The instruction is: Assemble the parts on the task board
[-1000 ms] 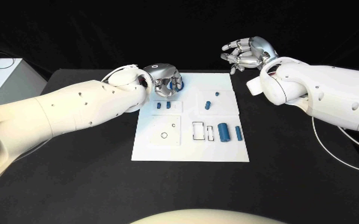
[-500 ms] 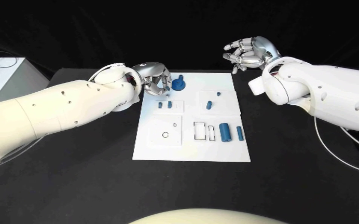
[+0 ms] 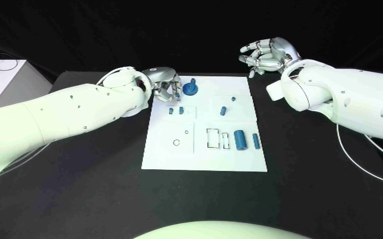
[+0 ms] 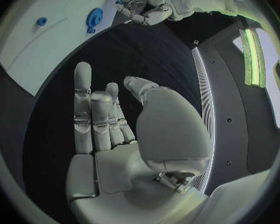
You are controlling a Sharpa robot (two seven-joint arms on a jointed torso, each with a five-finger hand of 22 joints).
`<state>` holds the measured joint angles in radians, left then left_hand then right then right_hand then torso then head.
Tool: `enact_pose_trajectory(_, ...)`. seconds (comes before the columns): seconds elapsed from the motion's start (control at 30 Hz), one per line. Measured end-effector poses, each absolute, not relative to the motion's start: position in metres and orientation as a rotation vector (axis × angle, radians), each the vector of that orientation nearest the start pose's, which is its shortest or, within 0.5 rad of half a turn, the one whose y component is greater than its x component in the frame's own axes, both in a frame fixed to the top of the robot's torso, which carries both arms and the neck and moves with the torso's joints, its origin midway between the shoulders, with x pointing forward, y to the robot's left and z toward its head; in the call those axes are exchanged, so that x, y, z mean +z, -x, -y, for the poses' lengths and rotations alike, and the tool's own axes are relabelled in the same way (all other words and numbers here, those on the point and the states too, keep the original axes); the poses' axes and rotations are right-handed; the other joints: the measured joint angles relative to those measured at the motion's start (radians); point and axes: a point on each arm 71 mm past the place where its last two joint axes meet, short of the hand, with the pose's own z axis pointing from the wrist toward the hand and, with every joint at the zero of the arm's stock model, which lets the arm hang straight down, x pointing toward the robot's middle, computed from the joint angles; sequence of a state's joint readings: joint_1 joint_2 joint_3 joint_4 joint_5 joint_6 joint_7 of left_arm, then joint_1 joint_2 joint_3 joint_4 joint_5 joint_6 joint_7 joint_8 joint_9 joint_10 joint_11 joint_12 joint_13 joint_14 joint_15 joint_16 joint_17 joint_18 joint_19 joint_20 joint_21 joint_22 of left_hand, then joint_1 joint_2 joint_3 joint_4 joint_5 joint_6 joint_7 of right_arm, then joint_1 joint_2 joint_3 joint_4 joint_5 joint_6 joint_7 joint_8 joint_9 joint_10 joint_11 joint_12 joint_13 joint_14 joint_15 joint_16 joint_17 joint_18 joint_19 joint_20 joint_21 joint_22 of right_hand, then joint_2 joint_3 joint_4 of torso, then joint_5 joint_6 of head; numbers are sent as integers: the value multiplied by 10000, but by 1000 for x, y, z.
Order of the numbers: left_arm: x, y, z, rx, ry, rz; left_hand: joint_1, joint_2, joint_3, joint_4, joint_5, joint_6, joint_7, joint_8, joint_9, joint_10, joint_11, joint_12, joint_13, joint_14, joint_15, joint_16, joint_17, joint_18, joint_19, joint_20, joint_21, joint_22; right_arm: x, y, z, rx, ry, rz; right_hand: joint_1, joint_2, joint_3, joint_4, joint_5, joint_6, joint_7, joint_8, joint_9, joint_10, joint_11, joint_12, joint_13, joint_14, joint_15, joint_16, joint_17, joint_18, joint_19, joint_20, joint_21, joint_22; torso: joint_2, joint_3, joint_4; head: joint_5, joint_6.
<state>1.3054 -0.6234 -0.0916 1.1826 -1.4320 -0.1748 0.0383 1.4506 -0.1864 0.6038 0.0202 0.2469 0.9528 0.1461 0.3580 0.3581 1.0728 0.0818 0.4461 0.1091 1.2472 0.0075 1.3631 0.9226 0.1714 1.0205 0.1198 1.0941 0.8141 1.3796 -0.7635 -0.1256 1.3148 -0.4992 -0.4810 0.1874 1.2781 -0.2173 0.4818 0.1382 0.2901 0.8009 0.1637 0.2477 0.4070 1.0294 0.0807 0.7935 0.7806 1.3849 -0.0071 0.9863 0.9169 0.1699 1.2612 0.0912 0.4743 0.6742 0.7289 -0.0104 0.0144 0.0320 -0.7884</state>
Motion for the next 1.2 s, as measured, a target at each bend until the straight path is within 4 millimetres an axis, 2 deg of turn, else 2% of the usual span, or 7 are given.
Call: enact_pose_trajectory(1.2,-182,-554,-176,-6007,-3058,-17640,0,0,-11,-10,-1,32,-36,-64,-5,30,-29,-56,11,0,1,-1,-15,0,-1,0,0,-13,-126,-547,236,10382,-6344,-14251,0,0,0,0,0,-3,-3,-1,-3,1,3,0,2,-1,1,0,-3,0,-1,1,0,1,2,-3,-5,1,-38)
